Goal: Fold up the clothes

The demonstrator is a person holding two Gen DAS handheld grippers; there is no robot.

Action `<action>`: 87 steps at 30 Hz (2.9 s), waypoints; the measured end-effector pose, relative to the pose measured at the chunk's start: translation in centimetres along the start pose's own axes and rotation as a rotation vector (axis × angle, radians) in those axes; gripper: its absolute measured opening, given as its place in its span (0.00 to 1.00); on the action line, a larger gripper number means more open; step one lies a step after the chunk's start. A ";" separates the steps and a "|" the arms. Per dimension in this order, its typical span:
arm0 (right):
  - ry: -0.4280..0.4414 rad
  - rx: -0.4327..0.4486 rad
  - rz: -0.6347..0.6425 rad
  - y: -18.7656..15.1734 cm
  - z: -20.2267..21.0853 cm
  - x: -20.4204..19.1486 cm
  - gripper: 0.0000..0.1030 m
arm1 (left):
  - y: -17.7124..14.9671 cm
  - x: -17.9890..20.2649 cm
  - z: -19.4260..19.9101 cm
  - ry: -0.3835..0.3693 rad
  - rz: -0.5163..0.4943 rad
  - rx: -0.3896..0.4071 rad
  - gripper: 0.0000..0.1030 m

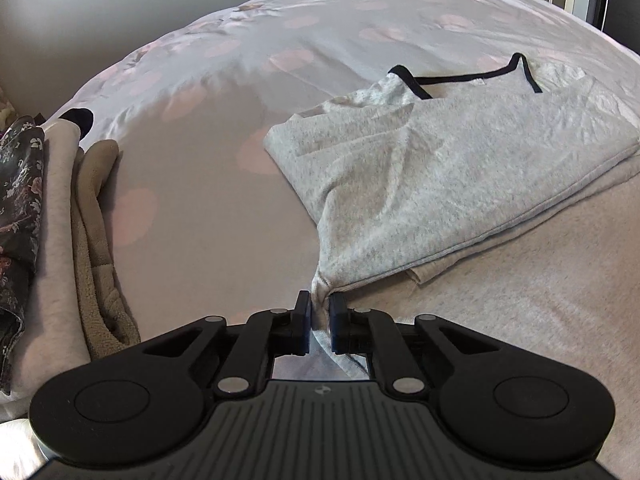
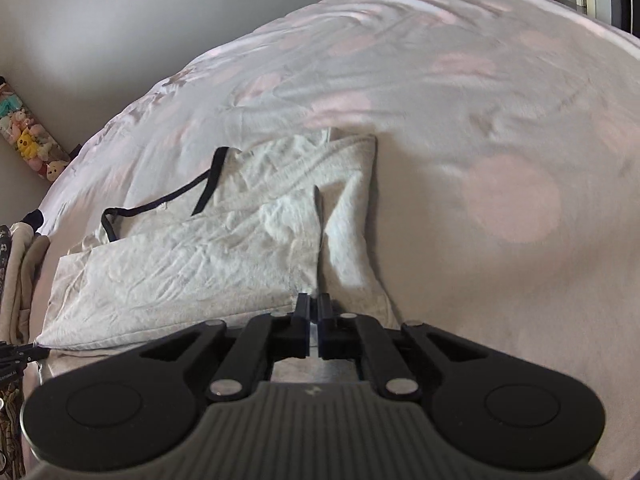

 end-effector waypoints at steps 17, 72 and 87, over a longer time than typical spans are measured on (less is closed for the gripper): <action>-0.038 0.096 0.042 4.7 2.2 1.9 0.34 | 3.0 -5.3 5.2 -0.139 0.239 0.127 0.47; -0.118 -0.046 0.090 -3.0 3.7 3.8 0.42 | -5.3 2.7 3.7 -0.087 0.193 0.048 0.37; -0.193 -0.258 0.130 -15.0 9.3 6.8 0.35 | -17.3 8.5 8.6 -0.020 0.306 -0.049 0.41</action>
Point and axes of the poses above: each gripper's, at about its wrist camera, not at the fingertips, and z roughly against the way its jaws point, x to its right, y to its top, the point moved 9 cm from there along -z, roughly the way its jaws point, and after that the axes turned 15 degrees about -y, right-handed, at the moved point
